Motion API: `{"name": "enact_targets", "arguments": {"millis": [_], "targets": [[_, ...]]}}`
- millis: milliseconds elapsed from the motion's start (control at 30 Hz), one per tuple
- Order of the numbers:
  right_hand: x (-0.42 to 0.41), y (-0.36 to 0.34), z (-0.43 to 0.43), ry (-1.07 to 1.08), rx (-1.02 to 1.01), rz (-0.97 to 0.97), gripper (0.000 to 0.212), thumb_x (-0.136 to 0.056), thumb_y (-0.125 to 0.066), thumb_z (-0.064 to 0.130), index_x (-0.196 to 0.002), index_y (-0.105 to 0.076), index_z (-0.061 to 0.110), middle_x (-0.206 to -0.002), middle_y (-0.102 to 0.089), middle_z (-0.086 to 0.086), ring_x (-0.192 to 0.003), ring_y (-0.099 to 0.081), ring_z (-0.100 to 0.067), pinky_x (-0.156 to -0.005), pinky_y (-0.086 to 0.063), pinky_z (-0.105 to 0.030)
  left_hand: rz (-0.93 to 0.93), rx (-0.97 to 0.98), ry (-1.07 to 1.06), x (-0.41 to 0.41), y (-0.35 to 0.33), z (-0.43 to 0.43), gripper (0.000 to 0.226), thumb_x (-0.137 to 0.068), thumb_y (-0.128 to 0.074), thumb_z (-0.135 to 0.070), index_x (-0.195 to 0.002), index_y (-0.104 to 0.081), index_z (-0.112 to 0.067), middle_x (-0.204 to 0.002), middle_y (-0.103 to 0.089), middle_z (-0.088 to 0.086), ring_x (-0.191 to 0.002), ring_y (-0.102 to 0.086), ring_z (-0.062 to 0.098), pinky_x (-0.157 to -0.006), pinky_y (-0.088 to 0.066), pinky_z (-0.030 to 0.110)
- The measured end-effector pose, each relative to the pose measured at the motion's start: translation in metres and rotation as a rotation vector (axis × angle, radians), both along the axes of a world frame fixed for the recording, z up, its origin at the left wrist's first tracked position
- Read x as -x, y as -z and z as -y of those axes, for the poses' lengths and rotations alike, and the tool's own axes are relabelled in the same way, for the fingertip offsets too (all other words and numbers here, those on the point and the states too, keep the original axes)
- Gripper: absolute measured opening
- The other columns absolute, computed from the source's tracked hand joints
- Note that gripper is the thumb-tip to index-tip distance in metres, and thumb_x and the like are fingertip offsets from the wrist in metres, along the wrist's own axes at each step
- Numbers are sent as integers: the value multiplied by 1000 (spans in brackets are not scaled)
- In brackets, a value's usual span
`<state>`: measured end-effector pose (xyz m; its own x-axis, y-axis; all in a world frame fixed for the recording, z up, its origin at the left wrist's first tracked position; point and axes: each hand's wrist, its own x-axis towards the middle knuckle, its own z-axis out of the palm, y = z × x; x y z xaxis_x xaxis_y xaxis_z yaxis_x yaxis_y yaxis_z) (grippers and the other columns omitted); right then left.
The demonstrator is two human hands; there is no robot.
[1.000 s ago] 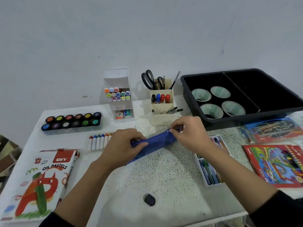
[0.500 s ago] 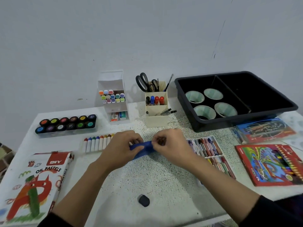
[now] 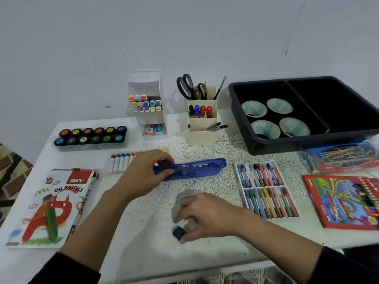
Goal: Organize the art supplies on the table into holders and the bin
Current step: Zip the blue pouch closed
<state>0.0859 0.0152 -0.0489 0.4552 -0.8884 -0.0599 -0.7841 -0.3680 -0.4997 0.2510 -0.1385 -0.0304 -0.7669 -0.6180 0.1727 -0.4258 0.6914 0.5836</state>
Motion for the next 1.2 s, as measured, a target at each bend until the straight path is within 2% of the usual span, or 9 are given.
{"name": "enact_targets", "arguments": {"millis": [200, 333, 433, 533, 733, 900, 1033, 1133, 1200], "targets": [[7, -6, 1, 32, -48, -63, 12, -75, -71, 26, -82, -68, 16, -82, -60, 9, -70, -47, -7, -59, -45, -30, 52, -13, -34, 0, -4, 2, 18, -89, -73, -15, -102, -72, -26, -93, -65, -15, -88, -60, 4, -75, -41, 15], [32, -25, 3, 231, -155, 154, 15, -79, -71, 22, -93, -72, 23, -84, -66, 14, -72, -63, -3, -64, -54, -20, 96, -26, -25, 1, -5, 1, 22, -92, -68, -15, -107, -71, -31, -96, -63, -17, -90, -58, 2, -76, -39, 13], [53, -41, 5, 406, 73, 207, 28, -79, -59, 40, -99, -70, 25, -85, -66, 11, -73, -61, -7, -65, -52, -21, 114, -49, -37, 1, -5, 2, 24, -92, -68, -15, -107, -70, -34, -97, -63, -18, -91, -58, 1, -77, -42, 17], [72, -48, 12, 503, 262, 81, 25, -80, -55, 39, -99, -66, 26, -85, -60, 13, -74, -53, -4, -67, -48, -23, 133, -57, -42, 3, -6, 2, 26, -92, -68, -15, -105, -68, -37, -97, -63, -18, -90, -58, 2, -78, -42, 16], [69, -48, 26, 463, 230, -160, 14, -88, -58, 24, -100, -65, 28, -80, -59, 8, -77, -52, -11, -59, -41, -29, 126, -40, -4, 7, -5, -6, 32, -92, -68, -15, -100, -63, -46, -96, -62, -20, -90, -57, 0, -76, -43, 16], [62, -48, 31, 528, 336, -169, 9, -90, -64, 27, -86, -72, 24, -82, -67, 6, -81, -60, -16, -74, -53, -36, 69, -63, -19, 9, -3, -14, 30, -92, -68, -14, -102, -64, -42, -99, -62, -16, -92, -58, 2, -79, -47, 18], [45, -47, 32, 501, 279, -29, 23, -90, -64, 45, -81, -70, 24, -83, -57, 10, -72, -56, -13, -63, -49, -31, 63, -41, -31, 11, -3, -13, 23, -92, -68, -15, -105, -69, -34, -96, -63, -15, -89, -58, 3, -77, -49, 24], [35, -43, 39, 464, 262, -206, 33, -88, -64, 55, -82, -64, 22, -83, -56, 8, -72, -55, -16, -62, -42, -31, 64, -28, -24, 13, -2, -16, 21, -91, -69, -16, -105, -71, -31, -94, -61, -17, -87, -56, 1, -74, -45, 18], [32, -40, 44, 459, 313, -241, 25, -91, -63, 44, -86, -66, 19, -86, -58, 4, -74, -57, -20, -66, -43, -33, 48, -28, -40, 13, -3, -18, 20, -91, -69, -16, -105, -71, -30, -93, -61, -16, -86, -56, 1, -73, -44, 17]]}}
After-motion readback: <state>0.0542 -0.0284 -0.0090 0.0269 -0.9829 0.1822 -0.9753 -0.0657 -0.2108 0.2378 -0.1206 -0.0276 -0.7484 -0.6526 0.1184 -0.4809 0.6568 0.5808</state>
